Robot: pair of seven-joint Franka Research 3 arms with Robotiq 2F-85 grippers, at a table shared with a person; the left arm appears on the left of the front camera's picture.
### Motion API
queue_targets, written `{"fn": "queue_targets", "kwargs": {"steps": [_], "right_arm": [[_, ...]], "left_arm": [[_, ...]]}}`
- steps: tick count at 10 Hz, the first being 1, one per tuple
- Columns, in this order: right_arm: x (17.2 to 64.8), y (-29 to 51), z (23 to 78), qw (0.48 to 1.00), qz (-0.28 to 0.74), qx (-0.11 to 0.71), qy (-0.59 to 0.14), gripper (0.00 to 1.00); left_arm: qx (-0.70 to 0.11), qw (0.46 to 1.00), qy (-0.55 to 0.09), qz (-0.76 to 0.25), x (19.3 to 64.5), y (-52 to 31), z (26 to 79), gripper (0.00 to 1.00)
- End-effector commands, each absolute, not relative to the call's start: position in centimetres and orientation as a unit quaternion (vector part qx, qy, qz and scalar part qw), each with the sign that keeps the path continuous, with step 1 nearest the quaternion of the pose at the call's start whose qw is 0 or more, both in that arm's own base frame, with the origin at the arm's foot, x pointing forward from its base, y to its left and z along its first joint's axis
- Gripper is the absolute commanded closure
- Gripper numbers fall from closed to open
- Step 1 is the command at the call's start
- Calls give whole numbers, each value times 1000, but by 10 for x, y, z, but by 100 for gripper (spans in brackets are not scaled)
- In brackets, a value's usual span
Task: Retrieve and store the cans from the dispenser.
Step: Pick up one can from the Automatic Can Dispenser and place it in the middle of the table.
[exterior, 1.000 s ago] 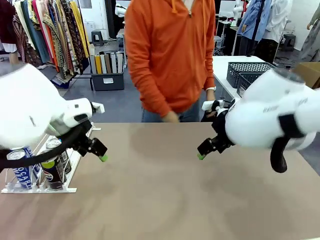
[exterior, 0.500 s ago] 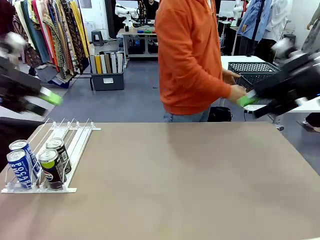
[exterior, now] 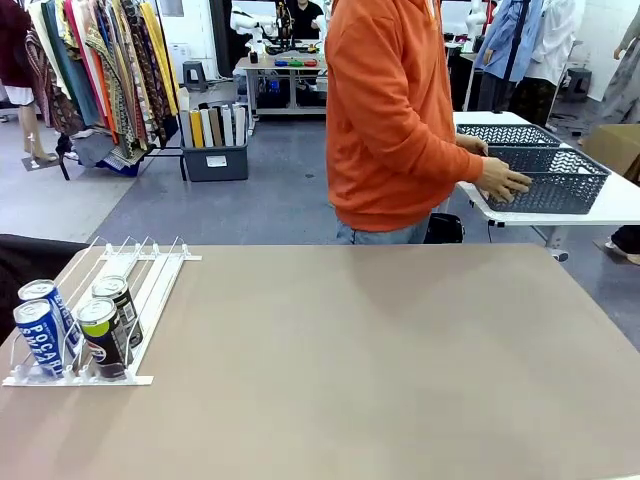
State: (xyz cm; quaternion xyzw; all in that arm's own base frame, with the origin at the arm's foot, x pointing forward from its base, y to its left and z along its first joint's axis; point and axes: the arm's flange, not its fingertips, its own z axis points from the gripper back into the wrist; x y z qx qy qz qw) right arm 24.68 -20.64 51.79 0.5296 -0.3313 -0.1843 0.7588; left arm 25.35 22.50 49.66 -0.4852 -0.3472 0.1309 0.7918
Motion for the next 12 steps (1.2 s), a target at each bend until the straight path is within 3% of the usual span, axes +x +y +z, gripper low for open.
{"fn": "queue_targets", "kwargs": {"steps": [1,2,3,12], "right_arm": [[233,-188,460,729,-195,553,-354,0],[238,-184,454,735,-187,550,-351,0],[242,-228,498,741,-210,539,-340,0],[242,-228,498,741,-210,539,-340,0]], "left_arm": [[-514,749,-375,184,252,223,456,0],[-508,751,-371,200,256,225,448,0],[-496,774,-355,172,251,245,476,0],[-490,781,-343,180,248,244,477,0]]}}
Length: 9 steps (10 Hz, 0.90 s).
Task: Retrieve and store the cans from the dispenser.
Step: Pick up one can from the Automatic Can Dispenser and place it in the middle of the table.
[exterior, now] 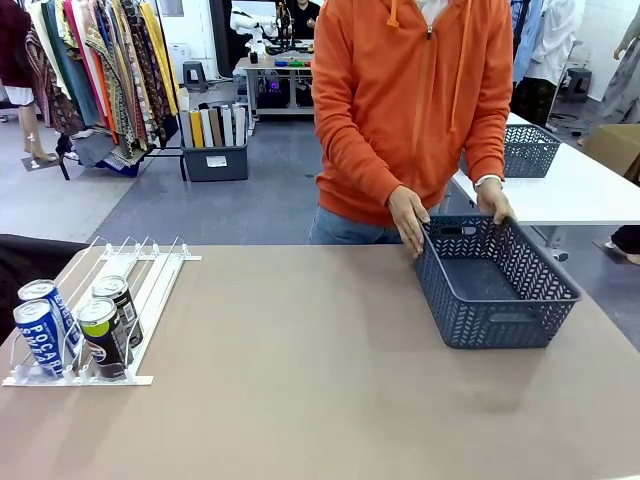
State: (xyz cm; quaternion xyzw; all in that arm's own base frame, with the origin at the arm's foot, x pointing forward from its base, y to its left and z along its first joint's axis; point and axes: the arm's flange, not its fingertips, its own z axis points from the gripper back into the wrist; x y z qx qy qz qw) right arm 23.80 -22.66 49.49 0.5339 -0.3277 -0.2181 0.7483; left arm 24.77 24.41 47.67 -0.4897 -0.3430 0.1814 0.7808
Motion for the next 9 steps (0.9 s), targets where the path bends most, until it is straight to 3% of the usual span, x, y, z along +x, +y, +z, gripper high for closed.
{"fn": "queue_targets", "kwargs": {"steps": [1,3,4,6,7,9], "right_arm": [[242,-228,498,741,-210,539,-340,0],[242,-228,498,741,-210,539,-340,0],[242,-228,498,741,-210,539,-340,0],[242,-228,498,741,-210,539,-340,0],[242,-228,498,741,-210,539,-340,0],[242,-228,498,741,-210,539,-340,0]], "left_arm": [[-438,831,-309,150,257,227,492,0],[-281,925,-246,68,286,172,536,0],[-204,955,-214,14,307,140,552,0],[-45,984,-173,10,336,95,557,0],[-4,987,-162,1,344,78,555,0],[-8,989,-150,6,355,58,556,0]]}}
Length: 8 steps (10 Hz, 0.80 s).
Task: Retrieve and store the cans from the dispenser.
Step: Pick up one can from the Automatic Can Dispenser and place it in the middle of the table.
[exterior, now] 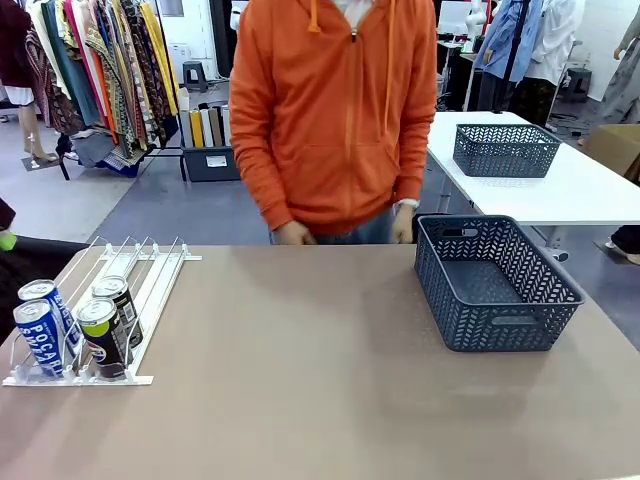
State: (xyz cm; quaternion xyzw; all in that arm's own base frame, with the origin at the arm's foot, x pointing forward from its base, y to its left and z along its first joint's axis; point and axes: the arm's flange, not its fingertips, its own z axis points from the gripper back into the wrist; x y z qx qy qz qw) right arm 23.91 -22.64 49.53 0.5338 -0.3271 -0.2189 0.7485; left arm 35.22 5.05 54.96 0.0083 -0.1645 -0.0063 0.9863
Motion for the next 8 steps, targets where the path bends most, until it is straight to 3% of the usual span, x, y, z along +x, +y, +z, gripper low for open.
{"fn": "queue_targets", "kwargs": {"steps": [1,3,8], "right_arm": [[242,-228,498,741,-210,539,-340,0],[242,-228,498,741,-210,539,-340,0],[242,-228,498,741,-210,539,-340,0]], "left_arm": [[-13,983,-182,1,347,56,556,0],[-13,983,-182,1,347,56,556,0],[-18,994,-105,39,363,38,506,0]]}}
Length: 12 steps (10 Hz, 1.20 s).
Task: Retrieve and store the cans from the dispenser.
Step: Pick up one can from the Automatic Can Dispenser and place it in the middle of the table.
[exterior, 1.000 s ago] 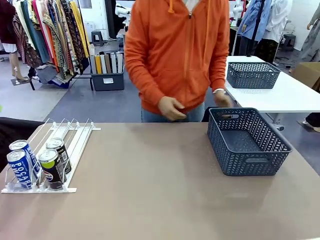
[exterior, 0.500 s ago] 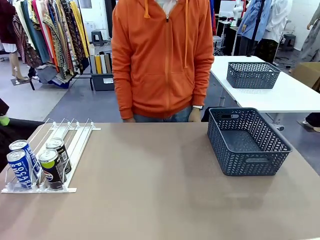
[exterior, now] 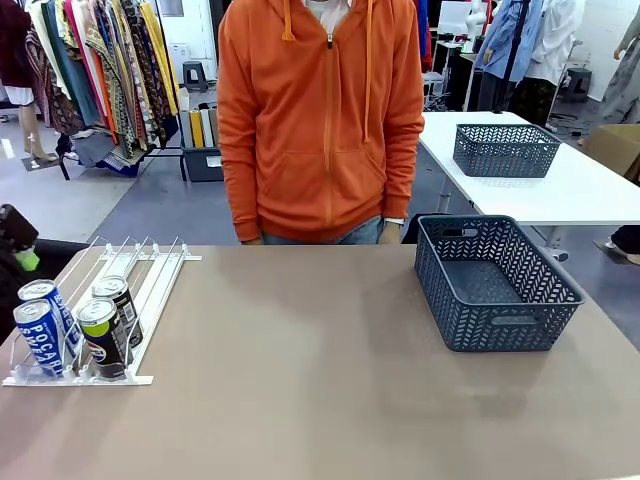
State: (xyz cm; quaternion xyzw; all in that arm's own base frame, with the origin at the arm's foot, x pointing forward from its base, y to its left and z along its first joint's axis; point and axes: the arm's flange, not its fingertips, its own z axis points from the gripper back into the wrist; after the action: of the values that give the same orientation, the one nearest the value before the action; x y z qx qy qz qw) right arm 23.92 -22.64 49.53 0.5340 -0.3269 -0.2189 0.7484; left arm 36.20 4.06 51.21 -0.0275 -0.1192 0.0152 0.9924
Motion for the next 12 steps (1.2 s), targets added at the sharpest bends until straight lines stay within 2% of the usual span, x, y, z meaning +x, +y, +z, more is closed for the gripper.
{"fn": "queue_targets", "kwargs": {"steps": [1,8,12], "right_arm": [[242,-228,498,741,-210,539,-340,0],[242,-228,498,741,-210,539,-340,0],[242,-228,498,741,-210,539,-340,0]], "left_arm": [[3,996,-80,42,362,36,492,0],[-7,998,-5,63,391,27,420,0],[-31,997,-2,64,402,29,400,0]]}}
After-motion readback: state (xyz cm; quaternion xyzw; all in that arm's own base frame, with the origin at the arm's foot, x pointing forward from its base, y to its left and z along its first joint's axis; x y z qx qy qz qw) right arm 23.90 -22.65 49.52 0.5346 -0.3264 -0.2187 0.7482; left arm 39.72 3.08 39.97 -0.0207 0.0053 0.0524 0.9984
